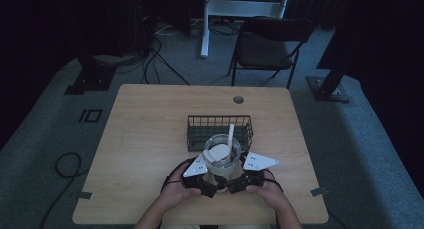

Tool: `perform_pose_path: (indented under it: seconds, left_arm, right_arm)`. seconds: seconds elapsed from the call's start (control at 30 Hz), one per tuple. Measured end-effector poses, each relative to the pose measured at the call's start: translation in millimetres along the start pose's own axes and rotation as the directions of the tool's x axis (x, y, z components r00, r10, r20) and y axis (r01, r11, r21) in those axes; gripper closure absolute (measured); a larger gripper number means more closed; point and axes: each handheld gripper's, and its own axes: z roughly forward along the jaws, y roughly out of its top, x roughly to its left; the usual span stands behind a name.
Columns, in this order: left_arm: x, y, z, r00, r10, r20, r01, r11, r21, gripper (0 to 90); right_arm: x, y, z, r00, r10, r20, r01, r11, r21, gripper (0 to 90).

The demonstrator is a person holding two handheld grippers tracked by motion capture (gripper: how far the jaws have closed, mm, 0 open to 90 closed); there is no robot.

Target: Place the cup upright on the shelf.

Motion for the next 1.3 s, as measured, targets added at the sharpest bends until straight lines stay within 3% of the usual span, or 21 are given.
perform_pose_path:
  seconds: [0.23,0.6,0.8,1.0,1.3]
  left_arm:
    - [7.8,18.4,-5.2,0.9999,-0.007,0.009,0.007,1.0000,-0.007,11.1]
    - [27.3,65.8,-14.0,1.0000,0.000,-0.001,0.000,0.9997,-0.026,11.0]
    - [45.1,94.6,-18.0,0.9981,0.055,-0.025,-0.056,0.9983,-0.016,11.0]
    - [63.9,115.1,-18.9,0.9968,0.074,-0.030,-0.074,0.9972,-0.006,11.0]
    - [88.1,133.6,-9.2,0.9919,0.111,-0.061,-0.110,0.9937,0.018,10.9]
  right_arm:
    - [-5.2,16.9,1.2,1.0000,-0.004,0.006,0.005,1.000,-0.024,9.3]
    - [-22.7,58.7,0.7,0.9993,-0.034,0.014,0.035,0.996,-0.082,9.3]
    - [-38.6,85.4,3.7,0.9976,-0.065,0.026,0.067,0.993,-0.102,9.3]
    - [-54.6,104.5,8.1,0.9968,-0.073,0.034,0.077,0.990,-0.115,9.3]
    - [-81.8,120.2,14.4,0.9956,-0.080,0.048,0.085,0.991,-0.105,9.3]
